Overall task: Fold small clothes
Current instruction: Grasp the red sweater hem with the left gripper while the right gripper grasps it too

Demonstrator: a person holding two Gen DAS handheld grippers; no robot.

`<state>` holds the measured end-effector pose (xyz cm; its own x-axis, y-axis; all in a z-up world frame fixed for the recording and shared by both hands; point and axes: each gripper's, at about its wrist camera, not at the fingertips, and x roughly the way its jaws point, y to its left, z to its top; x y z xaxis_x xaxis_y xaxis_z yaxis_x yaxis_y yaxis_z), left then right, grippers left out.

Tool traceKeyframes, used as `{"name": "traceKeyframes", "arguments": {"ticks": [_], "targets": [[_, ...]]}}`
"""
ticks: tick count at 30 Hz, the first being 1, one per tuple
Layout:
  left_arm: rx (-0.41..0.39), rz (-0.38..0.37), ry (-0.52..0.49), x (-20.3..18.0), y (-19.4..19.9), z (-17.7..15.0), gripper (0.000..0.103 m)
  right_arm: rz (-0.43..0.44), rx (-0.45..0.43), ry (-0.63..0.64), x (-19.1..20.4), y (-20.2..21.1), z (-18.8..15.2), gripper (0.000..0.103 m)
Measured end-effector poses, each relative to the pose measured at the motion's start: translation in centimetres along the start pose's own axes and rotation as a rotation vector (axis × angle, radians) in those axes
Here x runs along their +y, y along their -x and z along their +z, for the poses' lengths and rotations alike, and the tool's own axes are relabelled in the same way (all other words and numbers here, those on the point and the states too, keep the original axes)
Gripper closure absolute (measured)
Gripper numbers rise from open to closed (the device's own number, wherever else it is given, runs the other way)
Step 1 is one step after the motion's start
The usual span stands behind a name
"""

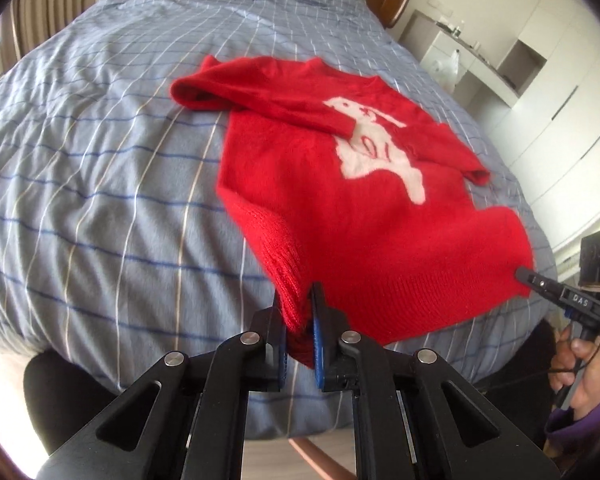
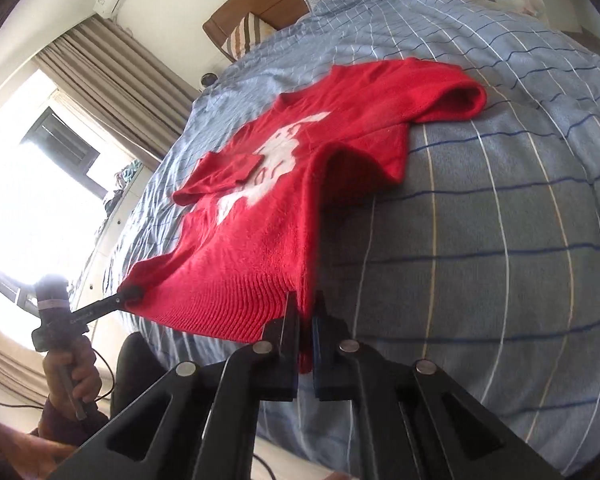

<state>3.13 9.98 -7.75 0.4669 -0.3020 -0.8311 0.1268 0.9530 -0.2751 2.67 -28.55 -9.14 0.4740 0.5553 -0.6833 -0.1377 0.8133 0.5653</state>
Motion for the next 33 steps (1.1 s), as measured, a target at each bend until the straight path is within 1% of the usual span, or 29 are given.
{"name": "traceKeyframes", "arguments": {"ticks": [2, 3, 5, 7, 10, 14, 17, 21, 23, 26, 29, 31, 33], "targets": [[0.029, 0.025, -0.005, -0.2, -0.6, -1.4, 0.094, -0.001, 0.037, 0.001, 0.7, 0.8, -1.9, 0.099], [0.038, 0.041, -0.004, -0.2, -1.0, -1.8, 0.094, -0.017, 0.058, -0.001, 0.7, 0.8, -2.8, 0.098], [0.057, 0.071, 0.02, 0.2, -1.9, -2.3, 0.095, -0.056, 0.091, -0.005, 0.6, 0.0, -4.2, 0.099], [0.078, 0.078, 0.058, 0.9, -2.5, -2.6, 0.095, -0.094, 0.133, -0.029, -0.3, -1.5, -5.1, 0.099], [0.091, 0.109, 0.06, 1.0, -3.0, -2.9, 0.095, -0.156, 0.172, -0.039, -0.9, -3.4, -5.9, 0.099], [0.125, 0.15, 0.057, 1.3, -4.7, -3.3, 0.095, -0.24, 0.189, -0.019, -2.0, -5.0, -6.3, 0.099], [0.146, 0.17, 0.077, 1.9, -6.2, -3.9, 0.095, -0.262, 0.201, -0.026, -2.7, -5.9, -6.6, 0.099], [0.136, 0.179, 0.089, 1.8, -6.8, -4.4, 0.095, -0.28, 0.194, -0.008, -2.6, -6.0, -7.0, 0.1], [0.134, 0.172, 0.11, 1.9, -6.7, -4.6, 0.096, -0.282, 0.192, -0.014, -2.8, -6.1, -7.2, 0.1], [0.118, 0.144, 0.137, 2.1, -5.2, -4.9, 0.097, -0.28, 0.192, -0.024, -2.5, -5.3, -7.1, 0.1], [0.102, 0.111, 0.15, 2.3, -3.7, -5.4, 0.097, -0.282, 0.172, -0.008, -1.8, -3.3, -6.8, 0.1], [0.104, 0.103, 0.138, 2.3, -3.4, -5.7, 0.097, -0.292, 0.161, 0.01, -1.2, -2.3, -6.6, 0.1], [0.112, 0.127, 0.116, 2.1, -4.1, -6.0, 0.097, -0.313, 0.169, 0.042, -0.7, -2.6, -6.5, 0.1]]}}
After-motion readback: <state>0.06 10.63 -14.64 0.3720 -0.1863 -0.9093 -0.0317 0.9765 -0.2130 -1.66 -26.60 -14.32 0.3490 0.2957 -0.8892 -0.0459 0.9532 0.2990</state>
